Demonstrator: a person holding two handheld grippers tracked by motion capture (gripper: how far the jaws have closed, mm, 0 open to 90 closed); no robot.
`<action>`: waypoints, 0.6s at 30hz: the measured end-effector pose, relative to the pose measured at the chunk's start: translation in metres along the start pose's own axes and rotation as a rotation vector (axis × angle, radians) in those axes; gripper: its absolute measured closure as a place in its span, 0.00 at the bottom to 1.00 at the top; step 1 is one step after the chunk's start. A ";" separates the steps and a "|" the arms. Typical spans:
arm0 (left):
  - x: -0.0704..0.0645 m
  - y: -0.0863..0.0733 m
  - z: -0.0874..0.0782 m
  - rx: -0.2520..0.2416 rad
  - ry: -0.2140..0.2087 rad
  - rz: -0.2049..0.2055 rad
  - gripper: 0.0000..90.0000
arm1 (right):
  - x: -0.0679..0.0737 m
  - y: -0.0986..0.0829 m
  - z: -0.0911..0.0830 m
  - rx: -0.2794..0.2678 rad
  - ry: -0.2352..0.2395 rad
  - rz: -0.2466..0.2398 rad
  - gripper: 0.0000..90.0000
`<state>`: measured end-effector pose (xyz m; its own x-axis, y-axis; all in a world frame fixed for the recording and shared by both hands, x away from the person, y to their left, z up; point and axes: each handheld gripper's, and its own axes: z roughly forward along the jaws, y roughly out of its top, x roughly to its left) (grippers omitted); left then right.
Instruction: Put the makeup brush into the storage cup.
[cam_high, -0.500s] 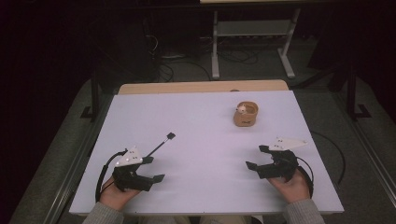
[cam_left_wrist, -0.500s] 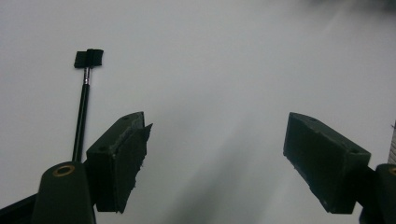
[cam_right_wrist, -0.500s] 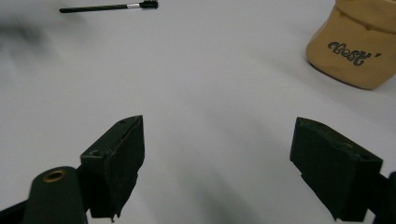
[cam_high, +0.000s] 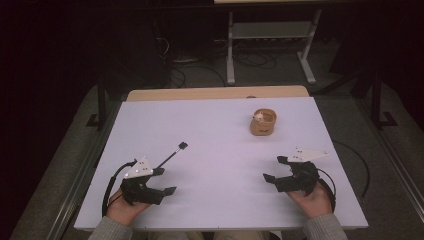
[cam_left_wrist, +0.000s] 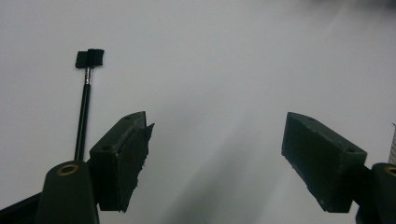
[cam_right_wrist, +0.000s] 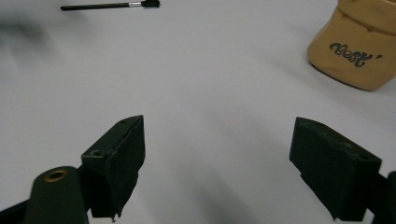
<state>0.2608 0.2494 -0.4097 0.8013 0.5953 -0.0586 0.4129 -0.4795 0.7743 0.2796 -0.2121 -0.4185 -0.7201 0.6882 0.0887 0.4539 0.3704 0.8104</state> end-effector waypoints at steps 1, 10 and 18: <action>0.000 0.000 0.000 0.002 0.001 -0.001 0.25 | 0.000 0.000 0.000 -0.003 -0.002 0.001 0.19; 0.003 0.012 -0.006 0.022 0.014 0.013 0.25 | 0.004 0.001 0.000 0.002 -0.001 -0.005 0.19; 0.017 0.026 -0.008 0.075 0.026 0.020 0.28 | 0.003 0.001 0.001 0.002 -0.002 -0.006 0.19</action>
<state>0.2813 0.2525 -0.3854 0.7986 0.6013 -0.0265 0.4290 -0.5378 0.7257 0.2784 -0.2089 -0.4174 -0.7215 0.6875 0.0824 0.4506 0.3758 0.8098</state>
